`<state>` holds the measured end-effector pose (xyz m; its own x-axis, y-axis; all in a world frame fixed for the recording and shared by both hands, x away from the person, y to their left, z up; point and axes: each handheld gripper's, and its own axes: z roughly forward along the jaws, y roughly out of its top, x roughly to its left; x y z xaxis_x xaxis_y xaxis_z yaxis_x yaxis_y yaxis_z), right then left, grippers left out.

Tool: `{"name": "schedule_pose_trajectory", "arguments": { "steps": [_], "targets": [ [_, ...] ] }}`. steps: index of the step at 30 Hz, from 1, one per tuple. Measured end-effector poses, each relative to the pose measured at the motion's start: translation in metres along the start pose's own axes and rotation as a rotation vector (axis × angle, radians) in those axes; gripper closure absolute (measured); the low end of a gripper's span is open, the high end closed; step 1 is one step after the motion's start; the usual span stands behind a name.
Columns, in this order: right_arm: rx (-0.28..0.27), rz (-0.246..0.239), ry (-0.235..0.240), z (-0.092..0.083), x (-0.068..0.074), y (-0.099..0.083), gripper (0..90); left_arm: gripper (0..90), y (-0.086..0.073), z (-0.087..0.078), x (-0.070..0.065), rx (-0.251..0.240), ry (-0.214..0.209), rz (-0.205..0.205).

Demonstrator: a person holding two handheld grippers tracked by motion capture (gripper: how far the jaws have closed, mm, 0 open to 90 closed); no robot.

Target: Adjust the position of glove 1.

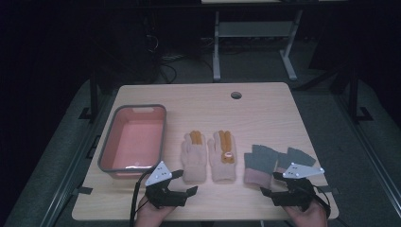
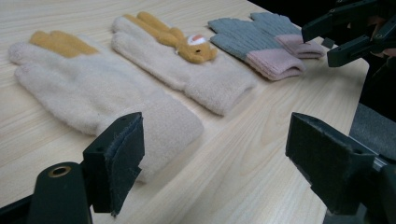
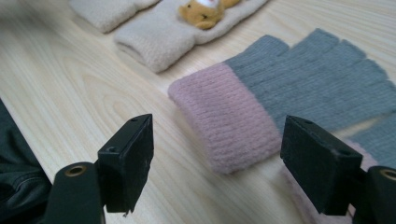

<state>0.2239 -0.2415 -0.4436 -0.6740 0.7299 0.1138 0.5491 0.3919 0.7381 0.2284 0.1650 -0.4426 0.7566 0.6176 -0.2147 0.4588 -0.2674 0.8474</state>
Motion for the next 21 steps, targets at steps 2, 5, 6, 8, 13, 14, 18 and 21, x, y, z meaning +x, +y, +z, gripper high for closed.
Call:
{"name": "schedule_pose_trajectory", "arguments": {
  "steps": [2, 5, 6, 8, 13, 14, 18, 21],
  "targets": [
    [0.002, -0.002, 0.002, 0.0, 0.0, 0.0, 25.3, 19.6, 0.0, 0.001, -0.001, 0.009, 0.0, 0.005],
    [-0.005, 0.0, 0.012, 0.001, 0.0, 0.0, 24.1, 19.6, -0.001, 0.003, -0.002, 0.014, -0.007, 0.005],
    [0.001, 0.001, 0.013, 0.002, 0.0, -0.001, 23.5, 19.6, -0.002, 0.003, -0.002, 0.015, -0.01, 0.004],
    [0.002, 0.0, 0.015, 0.003, 0.0, -0.001, 23.3, 19.6, -0.002, 0.003, -0.003, 0.016, -0.013, 0.004],
    [0.003, -0.008, 0.018, 0.006, 0.003, 0.005, 21.3, 19.7, -0.003, 0.002, -0.005, 0.019, -0.02, 0.014],
    [0.002, -0.005, 0.022, 0.006, 0.003, 0.007, 20.5, 19.7, -0.002, 0.001, -0.005, 0.019, -0.022, 0.016],
    [-0.008, -0.015, 0.023, 0.008, 0.005, 0.012, 19.9, 19.7, -0.002, 0.0, -0.008, 0.011, -0.024, 0.019],
    [-0.016, -0.022, 0.026, 0.009, 0.004, 0.018, 19.2, 19.6, -0.002, 0.002, -0.007, 0.017, -0.026, 0.021]
  ]
}}
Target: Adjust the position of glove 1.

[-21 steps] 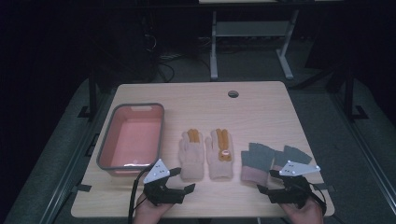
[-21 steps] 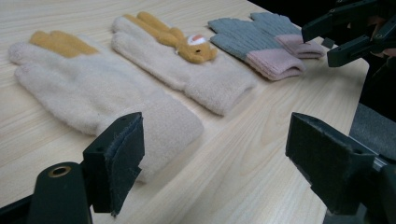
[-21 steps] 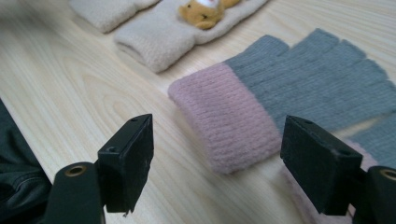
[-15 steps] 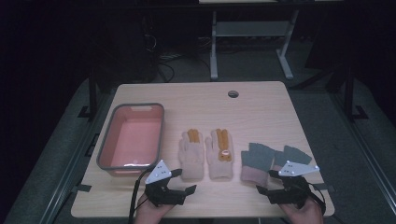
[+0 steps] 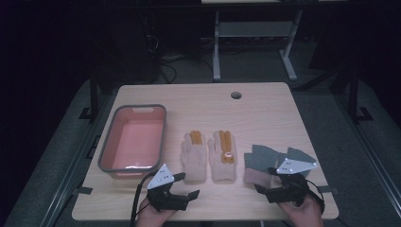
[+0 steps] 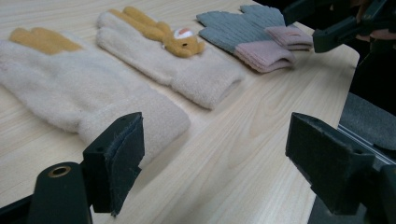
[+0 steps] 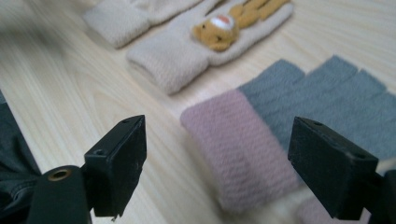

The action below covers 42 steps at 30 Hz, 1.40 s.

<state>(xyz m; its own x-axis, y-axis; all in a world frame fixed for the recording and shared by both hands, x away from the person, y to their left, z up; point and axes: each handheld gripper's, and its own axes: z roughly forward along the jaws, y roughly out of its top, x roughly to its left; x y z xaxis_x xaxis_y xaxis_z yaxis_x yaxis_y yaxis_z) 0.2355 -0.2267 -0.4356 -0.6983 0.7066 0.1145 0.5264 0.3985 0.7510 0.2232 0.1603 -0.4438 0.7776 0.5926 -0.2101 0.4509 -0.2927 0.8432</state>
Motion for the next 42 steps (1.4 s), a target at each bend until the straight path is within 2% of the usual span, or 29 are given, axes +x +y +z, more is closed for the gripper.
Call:
{"name": "schedule_pose_trajectory", "arguments": {
  "steps": [7, 10, 13, 26, 29, 32, 35, 38, 41, 42],
  "targets": [
    [0.029, -0.034, 0.018, 0.009, -0.005, 0.019, 18.9, 19.5, 0.0, 0.002, 0.004, 0.002, 0.012, -0.014],
    [0.03, -0.05, 0.023, 0.01, -0.004, 0.025, 20.1, 19.5, -0.001, 0.002, 0.004, 0.009, 0.015, -0.007],
    [0.031, -0.08, 0.029, 0.012, -0.003, 0.037, 20.4, 19.5, -0.001, 0.002, 0.003, 0.008, 0.018, -0.002],
    [0.088, -0.139, 0.078, 0.026, 0.002, 0.092, 20.8, 19.5, 0.001, 0.001, 0.004, -0.01, 0.018, 0.008],
    [0.118, -0.162, 0.084, 0.034, 0.001, 0.105, 21.3, 19.5, 0.001, 0.0, 0.005, -0.011, 0.017, 0.004],
    [0.126, -0.16, 0.098, 0.039, 0.001, 0.11, 22.0, 19.5, 0.001, 0.0, 0.006, -0.007, 0.019, 0.001],
    [0.156, -0.189, 0.098, 0.052, 0.002, 0.12, 22.7, 19.5, 0.001, 0.001, 0.006, -0.005, 0.021, -0.003],
    [0.163, -0.196, 0.105, 0.06, 0.001, 0.124, 23.2, 19.5, 0.0, 0.0, 0.006, -0.006, 0.021, -0.001],
    [0.206, -0.194, 0.092, 0.077, -0.001, 0.126, 26.3, 19.5, 0.001, 0.0, 0.005, -0.011, 0.021, -0.002],
    [0.206, -0.194, 0.092, 0.077, -0.001, 0.126, 26.3, 19.5, 0.001, -0.001, 0.005, -0.009, 0.02, -0.001]
  ]
}}
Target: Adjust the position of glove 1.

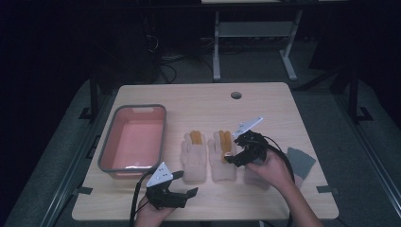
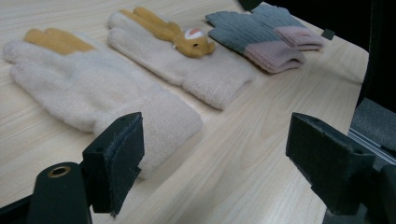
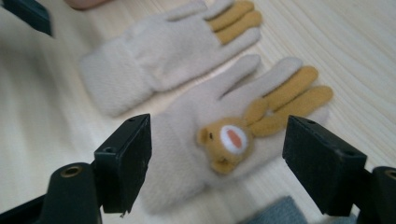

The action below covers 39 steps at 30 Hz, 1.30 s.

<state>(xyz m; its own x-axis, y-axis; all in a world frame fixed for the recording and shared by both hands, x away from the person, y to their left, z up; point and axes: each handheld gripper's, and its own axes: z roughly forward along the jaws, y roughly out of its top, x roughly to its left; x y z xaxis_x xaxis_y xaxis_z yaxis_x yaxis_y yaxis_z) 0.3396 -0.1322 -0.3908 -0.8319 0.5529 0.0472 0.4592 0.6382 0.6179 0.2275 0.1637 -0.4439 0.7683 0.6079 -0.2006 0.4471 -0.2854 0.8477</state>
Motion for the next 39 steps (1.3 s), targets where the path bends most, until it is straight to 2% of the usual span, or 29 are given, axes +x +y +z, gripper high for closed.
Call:
{"name": "schedule_pose_trajectory", "arguments": {
  "steps": [2, 3, 5, 9, 18, 21, 33, 39],
  "targets": [
    [0.023, -0.018, 0.012, 0.007, -0.003, 0.001, 32.6, 19.4, 0.0, 0.0, 0.0, 0.001, -0.003, 0.002],
    [0.044, -0.019, 0.008, 0.015, -0.005, 0.002, 32.6, 19.5, 0.0, 0.001, 0.0, 0.005, -0.003, 0.004],
    [0.053, -0.023, 0.011, 0.018, -0.007, 0.002, 33.0, 19.4, 0.0, 0.002, -0.001, 0.001, -0.004, 0.0],
    [0.111, -0.048, 0.013, 0.036, -0.008, 0.003, 40.3, 19.5, 0.001, 0.003, -0.001, 0.003, -0.008, 0.008],
    [0.174, -0.054, 0.002, 0.053, -0.01, 0.003, 44.4, 19.4, 0.001, 0.002, -0.002, -0.001, -0.01, 0.004],
    [0.21, -0.048, -0.007, 0.06, -0.011, 0.0, 46.3, 19.4, 0.001, 0.003, -0.002, 0.001, -0.011, 0.005],
    [0.199, -0.005, -0.007, 0.063, -0.015, -0.007, 52.2, 19.4, 0.0, 0.003, -0.001, 0.001, -0.012, -0.003],
    [0.202, -0.015, -0.017, 0.062, -0.014, -0.006, 57.4, 19.4, 0.0, 0.002, -0.001, -0.003, -0.011, -0.005]
  ]
}}
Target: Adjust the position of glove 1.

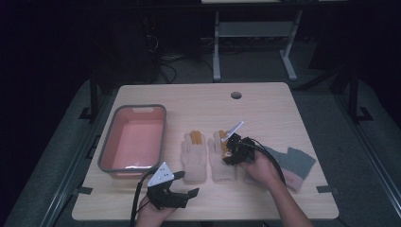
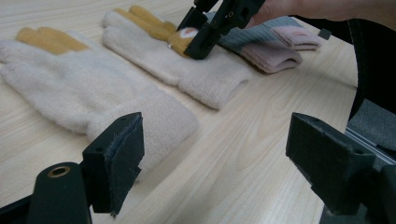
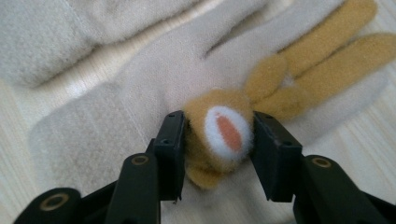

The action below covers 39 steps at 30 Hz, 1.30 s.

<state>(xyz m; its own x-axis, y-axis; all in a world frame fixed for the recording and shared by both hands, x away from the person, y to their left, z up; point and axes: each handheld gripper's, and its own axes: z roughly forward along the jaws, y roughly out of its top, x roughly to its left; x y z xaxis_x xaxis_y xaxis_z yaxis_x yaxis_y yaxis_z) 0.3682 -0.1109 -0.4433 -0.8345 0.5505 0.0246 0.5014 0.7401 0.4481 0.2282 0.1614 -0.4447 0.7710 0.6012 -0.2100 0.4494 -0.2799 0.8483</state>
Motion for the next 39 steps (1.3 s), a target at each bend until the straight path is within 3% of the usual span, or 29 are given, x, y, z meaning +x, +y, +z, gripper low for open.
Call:
{"name": "schedule_pose_trajectory", "arguments": {
  "steps": [10, 25, 32, 39],
  "targets": [
    [-0.017, 0.001, 0.012, -0.01, 0.001, 0.0, 61.3, 19.4, 0.0, -0.001, 0.001, 0.001, 0.008, 0.0],
    [-0.073, -0.026, 0.001, -0.041, 0.01, 0.008, 61.7, 19.1, 0.002, -0.005, 0.0, -0.015, 0.032, 0.004],
    [-0.112, -0.064, -0.007, -0.063, 0.017, 0.023, 61.7, 18.8, 0.003, -0.007, -0.002, -0.026, 0.063, 0.023],
    [-0.147, -0.09, 0.006, -0.07, 0.026, 0.039, 61.7, 18.7, 0.003, -0.009, -0.001, -0.04, 0.074, 0.007]
  ]
}}
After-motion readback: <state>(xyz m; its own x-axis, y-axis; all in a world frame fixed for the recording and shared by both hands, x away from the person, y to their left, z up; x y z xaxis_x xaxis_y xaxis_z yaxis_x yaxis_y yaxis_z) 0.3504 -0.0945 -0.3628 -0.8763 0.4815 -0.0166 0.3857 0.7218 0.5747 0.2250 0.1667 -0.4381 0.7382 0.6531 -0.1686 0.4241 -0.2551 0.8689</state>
